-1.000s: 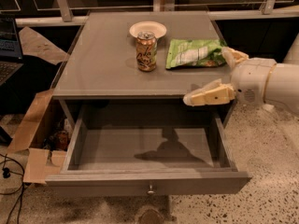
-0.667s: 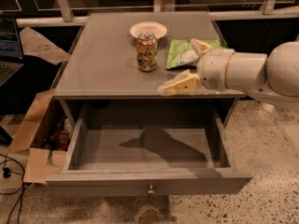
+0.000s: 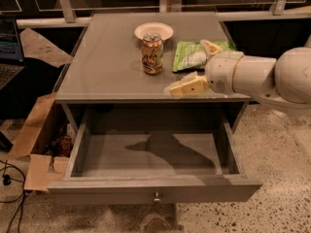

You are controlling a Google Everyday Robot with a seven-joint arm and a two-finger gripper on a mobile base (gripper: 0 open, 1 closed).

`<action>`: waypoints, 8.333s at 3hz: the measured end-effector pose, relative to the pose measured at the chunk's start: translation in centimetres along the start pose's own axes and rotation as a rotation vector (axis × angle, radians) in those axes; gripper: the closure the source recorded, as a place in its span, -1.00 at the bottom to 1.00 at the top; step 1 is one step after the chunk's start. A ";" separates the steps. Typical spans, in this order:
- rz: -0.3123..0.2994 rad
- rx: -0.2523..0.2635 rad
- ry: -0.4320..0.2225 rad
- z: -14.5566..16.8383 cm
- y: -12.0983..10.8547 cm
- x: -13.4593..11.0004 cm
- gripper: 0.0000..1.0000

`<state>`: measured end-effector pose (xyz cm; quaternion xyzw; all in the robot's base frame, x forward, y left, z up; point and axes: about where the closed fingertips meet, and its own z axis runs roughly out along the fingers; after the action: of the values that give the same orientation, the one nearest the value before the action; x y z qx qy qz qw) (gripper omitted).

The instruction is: Place orange can into top drawer

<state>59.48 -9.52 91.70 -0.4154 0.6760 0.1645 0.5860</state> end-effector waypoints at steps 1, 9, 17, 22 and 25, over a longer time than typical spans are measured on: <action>-0.028 0.055 -0.014 1.2 -2.4 0.2 -1.00; 0.049 -0.098 -0.055 13.7 -4.8 -0.9 -1.00; 0.027 -0.202 -0.074 14.6 -4.1 -1.4 1.00; 0.096 0.012 -0.158 -1.2 2.6 -3.5 1.00; 0.115 0.093 -0.169 -2.1 4.1 -3.9 1.00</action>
Offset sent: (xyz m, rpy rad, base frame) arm 0.0800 -0.0107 0.0088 0.0050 -0.1076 -0.0382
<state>54.84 -7.14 94.79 -0.3331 0.6537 0.2009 0.6492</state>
